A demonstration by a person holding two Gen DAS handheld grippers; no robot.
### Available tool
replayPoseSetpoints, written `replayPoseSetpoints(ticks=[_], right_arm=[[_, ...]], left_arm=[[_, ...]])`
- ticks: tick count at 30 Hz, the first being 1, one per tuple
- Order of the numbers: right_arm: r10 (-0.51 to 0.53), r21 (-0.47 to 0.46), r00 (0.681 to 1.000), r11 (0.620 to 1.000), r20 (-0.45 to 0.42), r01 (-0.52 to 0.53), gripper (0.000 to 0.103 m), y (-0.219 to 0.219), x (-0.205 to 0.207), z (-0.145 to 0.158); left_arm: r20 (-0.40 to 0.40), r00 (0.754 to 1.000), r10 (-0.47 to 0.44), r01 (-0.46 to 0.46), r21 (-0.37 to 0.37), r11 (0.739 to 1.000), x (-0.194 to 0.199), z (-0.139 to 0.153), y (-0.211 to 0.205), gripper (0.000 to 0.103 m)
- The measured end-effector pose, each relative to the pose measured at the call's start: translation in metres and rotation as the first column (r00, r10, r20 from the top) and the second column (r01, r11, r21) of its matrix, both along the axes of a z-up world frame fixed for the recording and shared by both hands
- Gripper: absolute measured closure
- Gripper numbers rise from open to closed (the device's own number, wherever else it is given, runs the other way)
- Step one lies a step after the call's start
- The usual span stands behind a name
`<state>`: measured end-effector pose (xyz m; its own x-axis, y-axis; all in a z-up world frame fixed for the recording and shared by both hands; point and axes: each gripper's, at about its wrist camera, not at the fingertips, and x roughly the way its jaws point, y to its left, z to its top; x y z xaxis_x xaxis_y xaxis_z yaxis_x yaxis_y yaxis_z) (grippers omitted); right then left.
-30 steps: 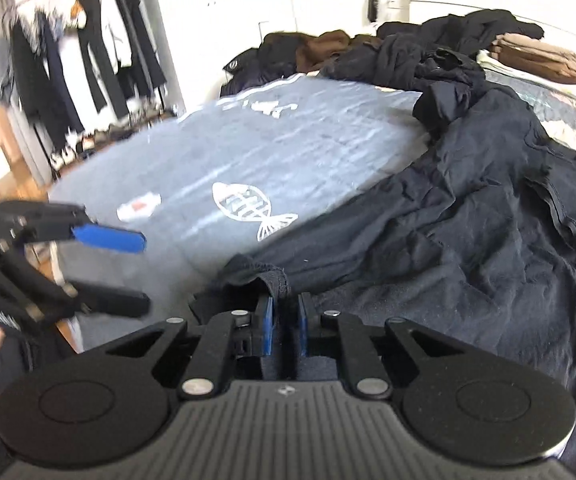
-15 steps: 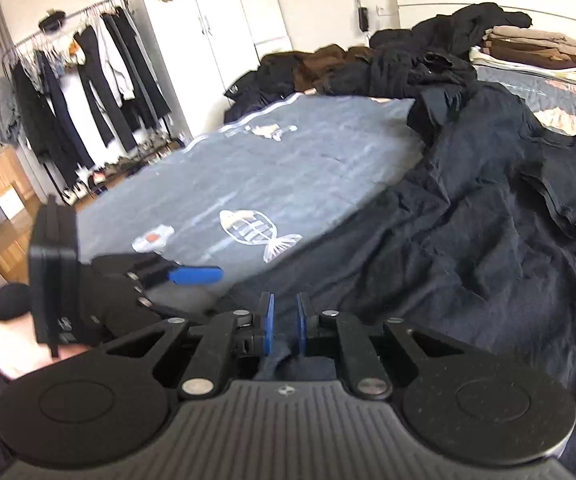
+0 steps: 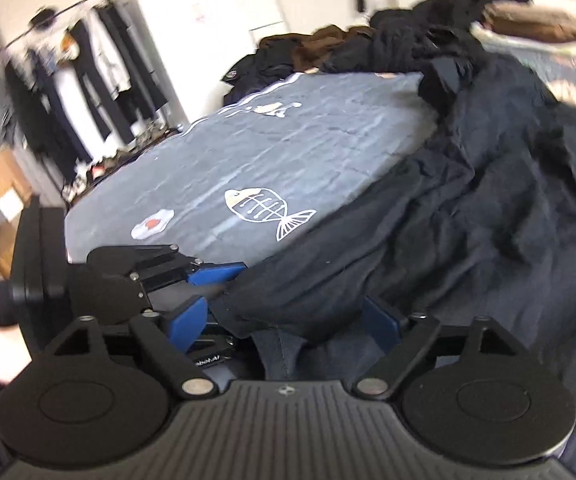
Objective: Fold clothes
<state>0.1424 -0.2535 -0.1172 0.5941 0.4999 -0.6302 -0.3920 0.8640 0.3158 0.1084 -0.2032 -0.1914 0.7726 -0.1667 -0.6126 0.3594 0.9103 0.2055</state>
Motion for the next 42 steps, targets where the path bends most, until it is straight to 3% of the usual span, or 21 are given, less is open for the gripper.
replayPoseSetpoints(ticks=[1,2,4,6,9,12,14,15,18,20,24,25,28,31,33,35,37,42], right_arm=[[-0.01,0.0,1.0,1.0,-0.019,0.01,0.012,0.001,0.002,-0.002],[-0.019,-0.001,0.999,1.0,-0.042,0.019,0.011,0.001,0.005,-0.005],[-0.043,0.022,0.996,0.999,-0.083,0.045,0.011,-0.001,0.009,-0.012],[-0.064,0.039,0.994,0.997,-0.094,0.068,0.011,-0.005,0.009,-0.016],[-0.09,0.01,0.996,0.996,-0.02,0.09,0.011,-0.005,0.002,-0.012],[-0.13,0.084,0.991,0.988,-0.024,0.131,0.011,-0.012,-0.001,-0.01],[-0.124,0.104,0.991,0.986,-0.056,0.129,0.011,-0.015,0.001,-0.008],[-0.105,0.049,0.993,0.993,-0.057,0.108,0.011,-0.01,0.003,-0.004],[-0.102,-0.112,0.994,0.988,0.048,0.107,0.011,0.004,-0.002,0.01],[-0.117,-0.076,0.992,0.99,0.047,0.121,0.011,0.0,-0.004,0.015],[-0.155,-0.046,0.988,0.987,0.002,0.155,0.011,-0.006,0.0,0.014],[-0.16,-0.049,0.987,0.986,0.0,0.16,0.011,-0.006,0.0,0.013],[-0.171,-0.047,0.985,0.984,-0.001,0.17,0.011,-0.006,0.002,0.012],[-0.129,-0.061,0.991,0.99,0.034,0.131,0.011,-0.003,-0.002,0.013],[-0.105,-0.102,0.991,0.988,0.077,0.113,0.011,0.003,-0.006,0.014],[-0.096,-0.123,0.991,0.987,0.094,0.108,0.011,0.006,-0.007,0.014],[-0.099,-0.098,0.992,0.99,0.073,0.106,0.012,0.004,-0.005,0.011],[-0.124,-0.115,0.991,0.985,0.05,0.129,0.013,0.0,-0.002,0.004]], left_arm=[[-0.01,1.0,0.02,-0.02,-0.005,1.0,0.001,-0.003,0.003,0.001],[-0.02,0.999,0.041,-0.041,-0.009,0.999,0.003,-0.006,0.006,0.0],[-0.065,0.995,0.071,-0.077,-0.088,0.993,0.006,-0.012,0.017,0.0],[-0.065,0.994,0.089,-0.096,-0.118,0.988,0.003,-0.013,0.02,0.0],[-0.034,0.995,0.093,-0.097,-0.119,0.988,-0.004,-0.015,0.02,0.0],[0.019,0.999,0.037,-0.033,-0.159,0.987,-0.017,-0.021,0.024,0.0],[0.025,1.0,-0.004,0.007,-0.143,0.99,-0.021,-0.022,0.024,0.0],[0.011,1.0,-0.011,0.012,-0.112,0.994,-0.018,-0.019,0.019,0.0],[-0.043,0.999,-0.026,0.025,-0.006,1.0,-0.005,-0.009,0.003,0.0],[-0.044,0.999,-0.003,0.004,0.022,1.0,-0.003,-0.004,-0.002,0.0],[0.071,0.997,-0.037,0.037,0.002,0.999,-0.014,0.001,0.0,0.0],[0.064,0.997,-0.032,0.033,-0.016,0.999,-0.011,0.0,0.0,0.003],[-0.014,1.0,-0.02,0.019,-0.078,0.997,0.003,-0.004,0.002,0.039],[-0.057,0.998,-0.034,0.025,-0.147,0.989,0.008,-0.004,0.005,0.056],[-0.058,0.997,-0.044,0.036,-0.14,0.989,0.008,-0.002,0.005,0.062],[-0.05,0.997,-0.051,0.044,-0.132,0.99,0.006,0.002,0.006,0.079],[-0.039,0.998,-0.043,0.037,-0.139,0.99,0.006,0.009,0.012,0.085],[0.033,0.999,-0.026,0.031,-0.169,0.985,0.005,0.04,0.034,0.088]])
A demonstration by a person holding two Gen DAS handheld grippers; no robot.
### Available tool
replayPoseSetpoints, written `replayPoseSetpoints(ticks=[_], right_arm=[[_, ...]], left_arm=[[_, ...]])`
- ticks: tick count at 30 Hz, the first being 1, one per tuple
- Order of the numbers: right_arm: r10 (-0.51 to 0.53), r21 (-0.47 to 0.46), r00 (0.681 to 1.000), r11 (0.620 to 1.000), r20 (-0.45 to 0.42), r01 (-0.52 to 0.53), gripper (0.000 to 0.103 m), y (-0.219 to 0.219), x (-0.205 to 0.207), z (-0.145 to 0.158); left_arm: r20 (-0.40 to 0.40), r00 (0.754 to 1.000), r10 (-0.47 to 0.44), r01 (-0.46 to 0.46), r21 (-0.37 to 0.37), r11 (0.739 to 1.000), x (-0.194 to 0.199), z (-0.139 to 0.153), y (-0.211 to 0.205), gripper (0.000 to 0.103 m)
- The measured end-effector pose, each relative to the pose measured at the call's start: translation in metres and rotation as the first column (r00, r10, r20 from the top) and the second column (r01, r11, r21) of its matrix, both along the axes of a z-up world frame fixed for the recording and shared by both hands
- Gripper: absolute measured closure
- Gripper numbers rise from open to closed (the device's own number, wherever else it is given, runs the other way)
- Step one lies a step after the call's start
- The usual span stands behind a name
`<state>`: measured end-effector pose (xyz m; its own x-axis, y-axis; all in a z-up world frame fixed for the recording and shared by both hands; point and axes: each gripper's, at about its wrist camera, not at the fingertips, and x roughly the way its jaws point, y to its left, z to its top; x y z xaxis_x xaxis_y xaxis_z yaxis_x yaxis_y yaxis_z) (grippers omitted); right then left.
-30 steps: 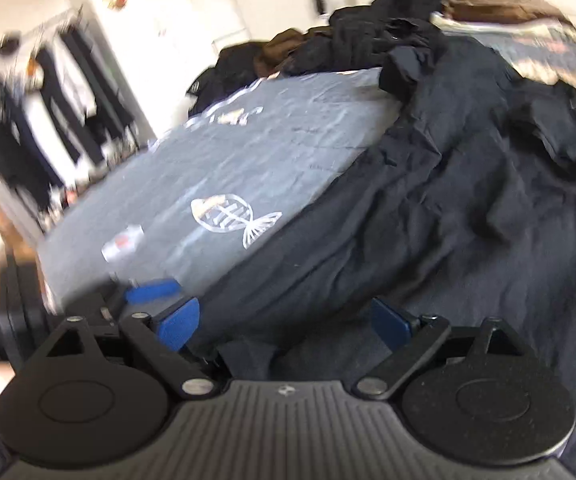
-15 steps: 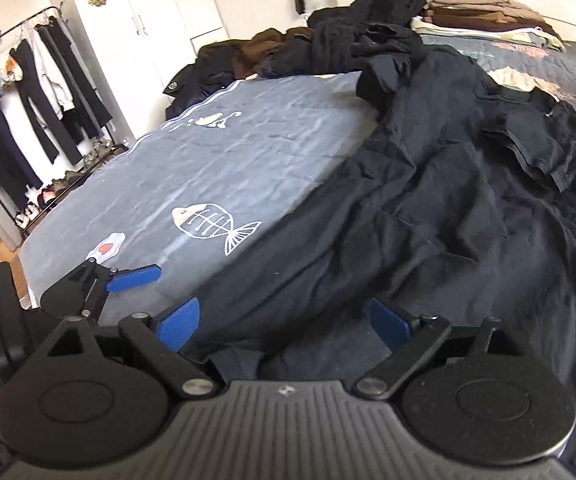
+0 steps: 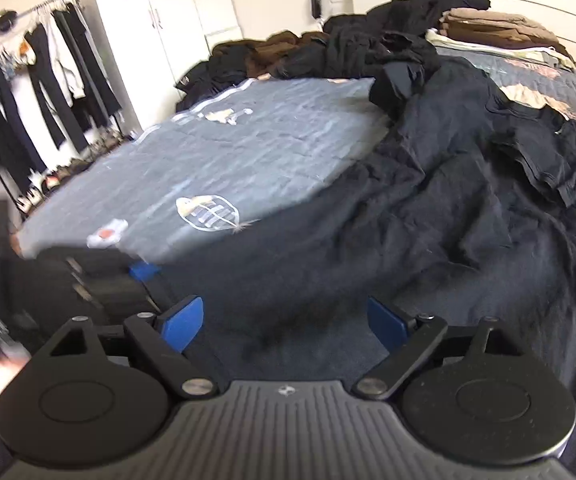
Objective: Fold clothes
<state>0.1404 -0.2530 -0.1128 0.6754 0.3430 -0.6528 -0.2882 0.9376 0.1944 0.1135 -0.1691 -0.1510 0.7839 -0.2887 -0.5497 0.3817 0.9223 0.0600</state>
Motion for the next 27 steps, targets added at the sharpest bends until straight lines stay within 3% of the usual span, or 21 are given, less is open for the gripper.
replayPoseSetpoints(ticks=[3,7,9,11,13,18,22,25,27], right_arm=[[-0.008,-0.019,1.0,1.0,0.017,0.009,0.013,0.0,-0.002,-0.002],[-0.008,-0.041,1.0,0.999,0.003,0.008,0.013,-0.002,0.002,-0.012],[-0.01,-0.1,1.0,0.995,-0.021,0.008,0.013,0.0,0.005,-0.02],[-0.013,-0.164,0.999,0.986,-0.041,0.007,0.013,0.002,0.007,-0.028],[-0.013,-0.204,0.998,0.979,-0.06,0.0,0.013,0.004,0.008,-0.034],[-0.028,-0.194,0.994,0.981,-0.102,0.008,0.014,-0.002,0.01,-0.043],[-0.04,-0.19,0.993,0.982,-0.111,0.018,0.014,-0.006,0.011,-0.047],[-0.048,-0.172,0.992,0.985,-0.12,0.027,0.014,-0.008,0.012,-0.047],[-0.05,-0.171,0.991,0.985,-0.126,0.028,0.014,-0.008,0.013,-0.048]], left_arm=[[0.027,0.999,-0.017,0.016,0.021,1.0,0.0,0.013,0.003,0.088],[-0.027,0.998,-0.052,0.055,0.137,0.989,0.005,-0.001,-0.002,0.081],[-0.016,0.999,-0.045,0.048,0.201,0.978,0.003,-0.007,0.001,0.065],[0.008,0.999,-0.041,0.037,0.262,0.964,0.001,-0.012,0.004,0.04],[0.048,0.998,-0.04,0.024,0.297,0.955,-0.004,-0.014,0.008,0.035],[0.059,0.998,-0.032,0.019,0.212,0.977,-0.003,0.0,0.02,0.035],[0.008,0.999,-0.037,0.037,0.007,0.999,0.003,0.019,0.04,0.035],[-0.085,0.996,-0.01,-0.001,-0.125,0.992,0.019,0.017,0.057,0.035],[-0.102,0.995,-0.024,0.006,-0.18,0.984,0.023,0.017,0.06,0.036]])
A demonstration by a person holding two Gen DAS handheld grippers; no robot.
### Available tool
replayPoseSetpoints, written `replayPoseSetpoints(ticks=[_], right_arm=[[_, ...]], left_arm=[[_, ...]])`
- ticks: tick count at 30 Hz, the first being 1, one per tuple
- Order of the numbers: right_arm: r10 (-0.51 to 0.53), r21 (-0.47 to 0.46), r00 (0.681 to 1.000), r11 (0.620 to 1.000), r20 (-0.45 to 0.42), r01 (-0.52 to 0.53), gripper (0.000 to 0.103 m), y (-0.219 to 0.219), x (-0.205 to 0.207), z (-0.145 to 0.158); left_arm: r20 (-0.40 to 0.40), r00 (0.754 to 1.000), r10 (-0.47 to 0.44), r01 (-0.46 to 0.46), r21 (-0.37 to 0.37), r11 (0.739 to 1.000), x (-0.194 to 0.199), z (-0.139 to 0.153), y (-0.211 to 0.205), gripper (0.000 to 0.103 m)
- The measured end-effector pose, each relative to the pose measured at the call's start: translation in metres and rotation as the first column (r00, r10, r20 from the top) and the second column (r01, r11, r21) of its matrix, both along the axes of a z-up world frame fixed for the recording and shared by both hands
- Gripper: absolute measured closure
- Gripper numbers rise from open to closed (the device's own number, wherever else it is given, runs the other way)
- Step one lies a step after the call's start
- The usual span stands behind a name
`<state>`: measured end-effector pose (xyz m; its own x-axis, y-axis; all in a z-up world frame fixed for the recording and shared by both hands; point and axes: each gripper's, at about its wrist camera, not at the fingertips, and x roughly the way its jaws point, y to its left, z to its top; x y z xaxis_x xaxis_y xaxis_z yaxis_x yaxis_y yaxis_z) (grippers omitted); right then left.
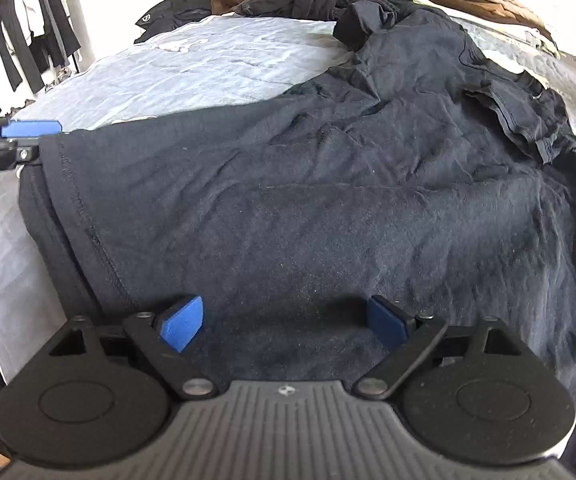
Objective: Fold clothes
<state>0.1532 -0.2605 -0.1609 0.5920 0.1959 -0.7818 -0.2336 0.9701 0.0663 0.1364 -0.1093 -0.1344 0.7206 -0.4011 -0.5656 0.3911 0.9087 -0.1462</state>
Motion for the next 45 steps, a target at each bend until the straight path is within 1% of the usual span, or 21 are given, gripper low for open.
replayPoseSetpoints(ticks=[2,4,6,7,10,12,16,17,18,19,20,22,24,28,30,34,37,39,41,43,45], right_arm=[[0.003,-0.011,1.0,1.0,-0.004,-0.003,0.014,0.002,0.0,-0.002],[0.005,-0.019,1.0,1.0,-0.004,-0.005,0.014,0.002,0.0,-0.004],[0.006,-0.02,1.0,1.0,-0.005,-0.006,0.013,0.002,0.0,-0.005],[0.006,-0.019,1.0,1.0,-0.006,-0.007,0.013,0.001,0.001,-0.005],[0.007,-0.019,1.0,1.0,-0.009,-0.007,0.013,0.001,0.001,-0.005],[0.006,-0.019,1.0,1.0,-0.01,-0.006,0.013,0.001,0.002,-0.005],[0.009,-0.023,1.0,1.0,-0.009,-0.009,0.013,0.001,0.002,-0.005],[0.01,-0.024,1.0,1.0,-0.009,-0.01,0.013,0.001,0.002,-0.005],[0.01,-0.024,1.0,1.0,-0.009,-0.01,0.013,0.001,0.002,-0.005],[0.01,-0.024,1.0,1.0,-0.009,-0.01,0.013,0.001,0.001,-0.005],[0.01,-0.024,1.0,1.0,-0.009,-0.01,0.013,0.001,0.001,-0.005],[0.006,-0.016,1.0,1.0,-0.007,-0.006,0.013,0.001,0.001,-0.003],[0.002,0.002,1.0,1.0,0.001,-0.002,0.013,-0.001,0.0,0.0],[0.017,0.03,0.999,0.999,0.032,-0.018,0.013,0.0,-0.002,0.005],[0.035,0.039,0.998,0.999,0.055,-0.037,0.013,0.002,-0.004,0.007],[0.064,0.069,0.994,0.995,0.086,-0.07,0.013,0.007,-0.006,0.013],[0.067,0.063,0.996,0.996,0.06,-0.07,0.013,0.009,-0.004,0.009],[0.065,0.051,0.997,0.996,0.033,-0.067,0.013,0.009,-0.002,0.003],[0.068,0.037,0.997,0.997,0.023,-0.069,0.014,0.01,-0.002,-0.001],[0.071,0.034,0.997,0.997,0.022,-0.071,0.014,0.01,-0.002,-0.001],[0.064,0.046,0.998,0.997,0.014,-0.065,0.014,0.008,-0.002,-0.001]], left_arm=[[0.032,0.999,-0.01,0.01,-0.004,1.0,-0.001,0.003,-0.003,0.036],[0.089,0.996,0.029,-0.038,0.104,0.994,0.001,0.001,-0.012,0.034],[0.107,0.993,0.056,-0.08,0.24,0.968,0.006,-0.009,-0.022,0.033],[0.096,0.994,0.053,-0.078,0.278,0.957,0.008,-0.014,-0.025,0.033],[0.045,0.999,0.007,-0.021,0.335,0.942,0.01,-0.029,-0.034,0.033],[0.036,0.999,-0.038,0.022,0.379,0.925,0.006,-0.035,-0.042,0.033],[0.071,0.99,-0.12,0.072,0.478,0.875,-0.006,-0.05,-0.055,0.032],[0.076,0.989,-0.128,0.075,0.483,0.872,-0.007,-0.053,-0.055,0.033],[0.078,0.988,-0.132,0.079,0.483,0.872,-0.006,-0.055,-0.055,0.035],[0.073,0.988,-0.138,0.088,0.466,0.881,-0.006,-0.055,-0.054,0.048],[0.064,0.988,-0.143,0.1,0.447,0.889,-0.006,-0.054,-0.052,0.066],[0.081,0.983,-0.163,0.107,0.467,0.878,-0.01,-0.054,-0.055,0.08],[0.113,0.977,-0.183,0.103,0.505,0.857,-0.016,-0.054,-0.06,0.086],[0.209,0.956,-0.208,0.048,0.587,0.808,-0.03,-0.051,-0.066,0.084],[0.224,0.947,-0.231,0.04,0.628,0.777,-0.033,-0.055,-0.07,0.084],[0.234,0.927,-0.294,0.033,0.729,0.684,-0.036,-0.074,-0.083,0.08],[0.245,0.916,-0.319,0.025,0.758,0.652,-0.035,-0.081,-0.089,0.079],[0.238,0.922,-0.307,0.027,0.749,0.662,-0.032,-0.08,-0.087,0.08],[0.236,0.928,-0.286,0.022,0.736,0.677,-0.029,-0.074,-0.082,0.089],[0.247,0.931,-0.27,0.009,0.724,0.69,-0.028,-0.065,-0.074,0.09],[0.267,0.929,-0.257,-0.005,0.702,0.713,-0.029,-0.051,-0.065,0.099]])
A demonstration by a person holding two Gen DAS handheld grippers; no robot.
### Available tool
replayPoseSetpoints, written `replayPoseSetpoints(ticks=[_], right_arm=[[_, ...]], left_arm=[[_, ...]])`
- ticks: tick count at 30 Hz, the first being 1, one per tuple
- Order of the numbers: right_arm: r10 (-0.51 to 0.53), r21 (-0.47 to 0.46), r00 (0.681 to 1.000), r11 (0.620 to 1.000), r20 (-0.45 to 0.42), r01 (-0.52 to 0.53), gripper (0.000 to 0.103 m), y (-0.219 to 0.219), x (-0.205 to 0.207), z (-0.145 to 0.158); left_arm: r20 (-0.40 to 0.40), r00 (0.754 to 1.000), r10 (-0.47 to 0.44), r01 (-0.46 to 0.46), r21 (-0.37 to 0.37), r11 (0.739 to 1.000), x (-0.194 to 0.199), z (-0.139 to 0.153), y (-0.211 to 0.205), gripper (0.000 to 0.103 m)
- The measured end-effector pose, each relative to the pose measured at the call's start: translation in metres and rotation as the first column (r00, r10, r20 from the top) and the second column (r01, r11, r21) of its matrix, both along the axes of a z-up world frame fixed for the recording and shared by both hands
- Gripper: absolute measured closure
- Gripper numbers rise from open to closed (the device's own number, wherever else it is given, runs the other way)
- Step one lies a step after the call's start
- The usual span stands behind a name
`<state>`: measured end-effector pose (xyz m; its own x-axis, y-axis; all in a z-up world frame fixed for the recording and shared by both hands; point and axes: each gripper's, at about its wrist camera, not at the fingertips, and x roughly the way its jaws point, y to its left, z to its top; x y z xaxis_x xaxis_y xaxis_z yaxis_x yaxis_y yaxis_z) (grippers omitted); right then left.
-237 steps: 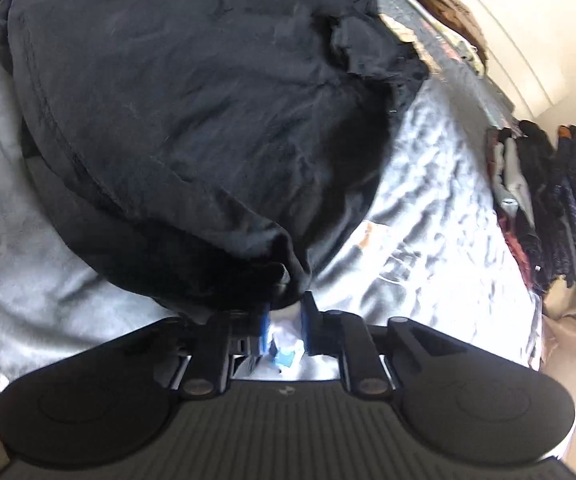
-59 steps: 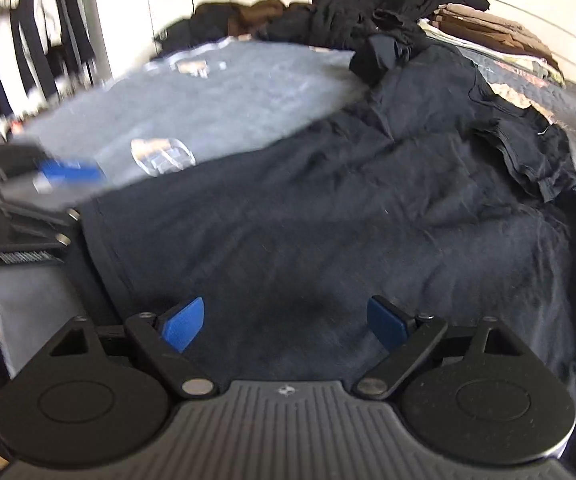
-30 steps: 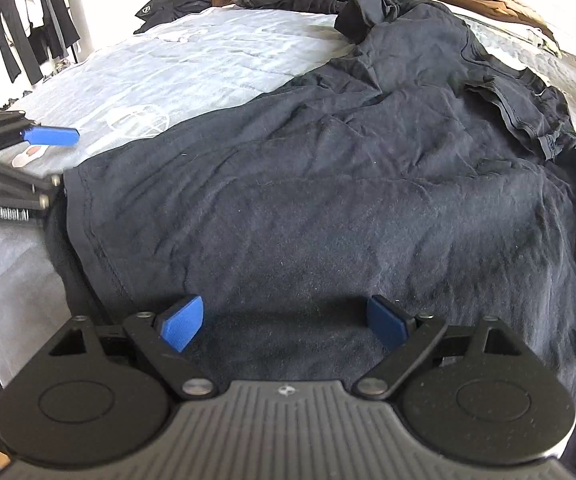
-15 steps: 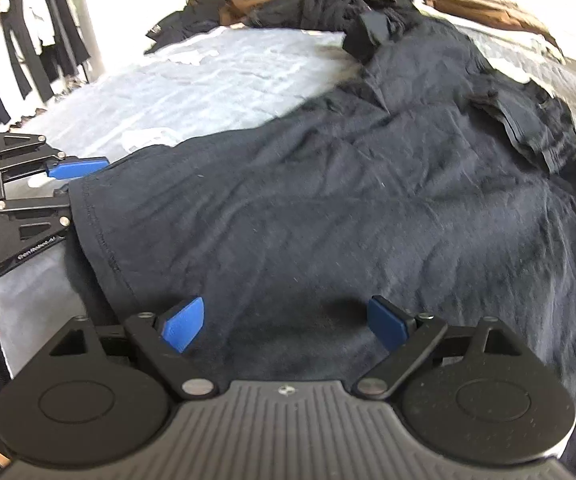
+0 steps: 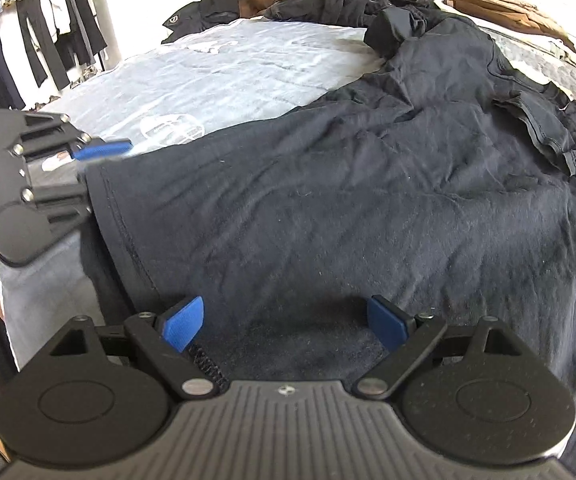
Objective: Fold clothes
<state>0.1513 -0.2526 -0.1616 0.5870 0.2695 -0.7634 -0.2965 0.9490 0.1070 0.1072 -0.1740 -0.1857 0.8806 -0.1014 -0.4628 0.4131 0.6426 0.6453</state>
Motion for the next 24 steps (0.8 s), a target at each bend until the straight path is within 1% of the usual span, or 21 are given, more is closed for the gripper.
replayPoseSetpoints(ticks=[1,2,3,5,7,13,18,19,22,24], right_arm=[[-0.003,0.005,1.0,1.0,-0.005,0.003,0.014,-0.001,0.0,0.0],[-0.006,0.008,1.0,1.0,-0.009,0.006,0.014,-0.002,0.0,0.0],[-0.008,0.009,1.0,1.0,-0.012,0.008,0.014,-0.003,0.0,0.0],[-0.007,0.004,1.0,1.0,-0.013,0.007,0.014,-0.002,0.0,0.001],[-0.005,-0.005,1.0,1.0,-0.013,0.005,0.013,0.0,0.0,0.001],[-0.011,-0.004,1.0,1.0,-0.011,0.011,0.013,0.001,-0.001,0.003],[-0.014,-0.002,1.0,1.0,-0.009,0.014,0.013,0.0,-0.001,0.004],[-0.013,-0.003,1.0,1.0,-0.009,0.013,0.013,0.0,-0.001,0.004],[-0.011,-0.005,1.0,1.0,-0.006,0.011,0.013,0.001,-0.001,0.005],[-0.013,0.001,1.0,1.0,-0.003,0.013,0.013,-0.001,-0.001,0.007]], left_arm=[[-0.012,1.0,-0.008,0.008,-0.021,1.0,-0.001,0.006,0.004,0.099],[-0.031,0.999,-0.024,0.024,-0.013,1.0,-0.002,0.008,0.007,0.099],[-0.05,0.998,-0.041,0.042,0.008,0.999,-0.003,0.008,0.009,0.099],[-0.064,0.996,-0.055,0.059,0.074,0.996,-0.004,-0.003,0.009,0.099],[-0.073,0.995,-0.066,0.073,0.096,0.993,-0.004,-0.012,0.007,0.098],[-0.031,0.997,-0.075,0.079,0.146,0.986,0.006,-0.027,-0.006,0.097],[0.003,0.992,-0.124,0.12,0.233,0.965,0.007,-0.04,-0.01,0.097],[0.003,0.991,-0.132,0.127,0.229,0.965,0.007,-0.041,-0.009,0.097],[-0.029,0.992,-0.119,0.123,0.176,0.977,0.01,-0.031,-0.004,0.101],[-0.022,0.99,-0.139,0.141,0.193,0.971,0.007,-0.025,0.002,0.101]])
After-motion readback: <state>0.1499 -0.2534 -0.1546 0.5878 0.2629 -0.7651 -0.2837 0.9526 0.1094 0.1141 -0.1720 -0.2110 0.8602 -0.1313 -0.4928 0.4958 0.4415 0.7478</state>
